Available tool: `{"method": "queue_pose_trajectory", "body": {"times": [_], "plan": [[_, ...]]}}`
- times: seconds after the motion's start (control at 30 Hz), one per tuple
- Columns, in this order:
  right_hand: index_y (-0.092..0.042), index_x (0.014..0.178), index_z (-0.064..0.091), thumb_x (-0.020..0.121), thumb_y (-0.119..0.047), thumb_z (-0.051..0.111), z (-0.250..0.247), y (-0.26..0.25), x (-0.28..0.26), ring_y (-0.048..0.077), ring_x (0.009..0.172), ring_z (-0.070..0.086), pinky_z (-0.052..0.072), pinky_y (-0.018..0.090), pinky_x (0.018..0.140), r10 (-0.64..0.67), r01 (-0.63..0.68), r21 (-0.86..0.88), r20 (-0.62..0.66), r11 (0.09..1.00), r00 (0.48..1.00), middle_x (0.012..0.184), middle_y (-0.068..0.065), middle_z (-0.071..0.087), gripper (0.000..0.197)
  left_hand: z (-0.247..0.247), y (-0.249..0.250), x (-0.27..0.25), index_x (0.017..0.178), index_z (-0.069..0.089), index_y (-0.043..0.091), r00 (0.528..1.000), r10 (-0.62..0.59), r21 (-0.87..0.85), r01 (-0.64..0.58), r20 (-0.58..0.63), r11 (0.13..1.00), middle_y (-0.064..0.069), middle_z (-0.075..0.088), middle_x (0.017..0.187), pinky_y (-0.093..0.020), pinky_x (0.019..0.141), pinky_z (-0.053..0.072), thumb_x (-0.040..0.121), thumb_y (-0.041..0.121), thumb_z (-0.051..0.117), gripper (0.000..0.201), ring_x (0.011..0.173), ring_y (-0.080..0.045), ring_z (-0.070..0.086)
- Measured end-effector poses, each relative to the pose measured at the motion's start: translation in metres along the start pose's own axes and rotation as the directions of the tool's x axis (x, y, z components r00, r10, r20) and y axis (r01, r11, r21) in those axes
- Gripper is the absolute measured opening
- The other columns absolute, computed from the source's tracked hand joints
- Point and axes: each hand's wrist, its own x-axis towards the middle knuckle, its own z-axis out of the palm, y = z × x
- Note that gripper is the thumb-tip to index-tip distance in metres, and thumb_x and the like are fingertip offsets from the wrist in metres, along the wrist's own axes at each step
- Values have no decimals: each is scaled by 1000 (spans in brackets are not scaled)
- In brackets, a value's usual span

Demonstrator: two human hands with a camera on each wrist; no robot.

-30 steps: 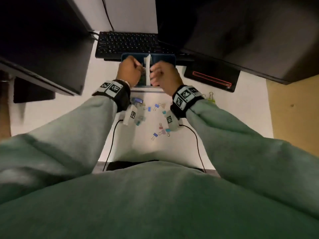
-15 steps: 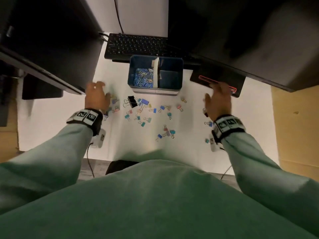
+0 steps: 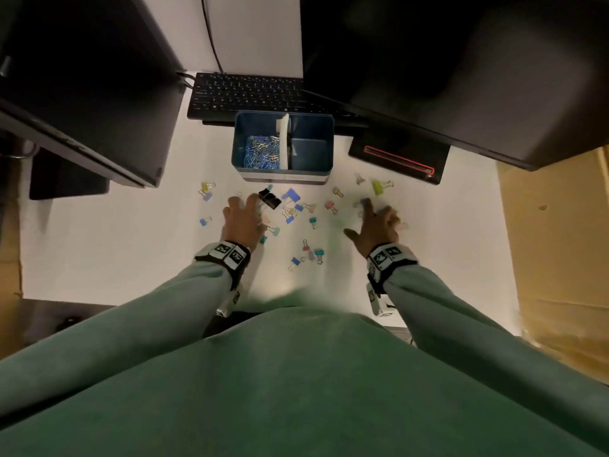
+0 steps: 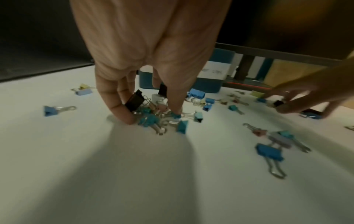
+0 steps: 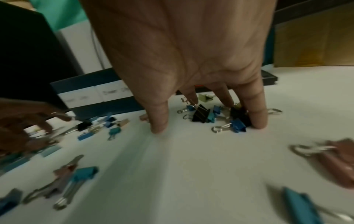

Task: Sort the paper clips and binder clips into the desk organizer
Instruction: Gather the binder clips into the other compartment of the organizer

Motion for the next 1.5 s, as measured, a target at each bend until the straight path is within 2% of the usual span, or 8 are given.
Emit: {"method": "queue_pose_trajectory", "body": {"times": [0.17,0.37,0.8,1.03,1.13,1.27,1.37,1.5], "plan": [[-17,137,33,84,-4,58,1,-23,-1,42,121,36,47,45,86,-174,173,-43,-36,984,984,140,20,24,60,12,24,-2,103,59,6,995,103,-60,-102,10,993,-19,39,118,-38,84,50,77,-7,61,29,102,-35,46],[-13,123,44,88,-24,57,-1,-27,11,41,107,51,50,43,86,-196,196,12,37,981,980,122,17,41,39,11,27,4,81,61,18,981,137,-181,-111,136,977,-11,46,102,-31,72,52,71,-12,56,32,92,-29,50],[-13,93,57,84,-7,67,-108,-113,17,16,80,66,60,29,67,-251,390,731,-299,561,921,87,1,63,15,-95,123,57,104,57,13,962,273,-592,-232,-21,772,-7,61,100,-23,65,57,93,1,49,19,88,-18,64],[-19,109,55,89,-19,63,-97,-76,15,13,95,57,46,25,78,-421,511,338,-305,791,854,116,2,54,21,-109,67,59,109,58,15,959,122,-535,-247,-257,808,-4,59,104,-17,74,47,91,2,49,24,87,-11,57],[-19,116,50,91,-29,59,-76,-17,4,25,104,55,51,37,80,-328,375,137,-279,917,903,121,6,47,28,-105,-2,60,118,53,12,909,-74,-312,-64,-411,948,-14,50,122,-30,93,45,89,13,55,29,106,-27,55],[-18,145,22,87,-59,54,-46,55,-11,45,127,37,41,51,98,111,-111,-44,3,993,994,147,20,20,77,-68,-78,56,144,29,23,965,-251,-146,239,-71,960,-20,30,145,-50,109,31,86,50,61,72,131,-41,33],[-21,150,2,82,-65,56,-25,80,-23,48,126,40,39,49,105,329,-339,33,178,940,927,151,23,7,97,-40,-86,43,141,29,28,989,-130,35,128,66,991,-17,36,142,-52,104,32,72,81,45,88,130,-37,31],[-30,146,-1,74,-70,62,-4,47,-16,49,106,56,53,56,87,212,-260,226,217,939,953,150,21,0,104,-10,-46,19,142,32,28,996,-1,-13,3,88,1000,-17,29,141,-49,107,29,74,73,58,85,130,-36,27]]}}
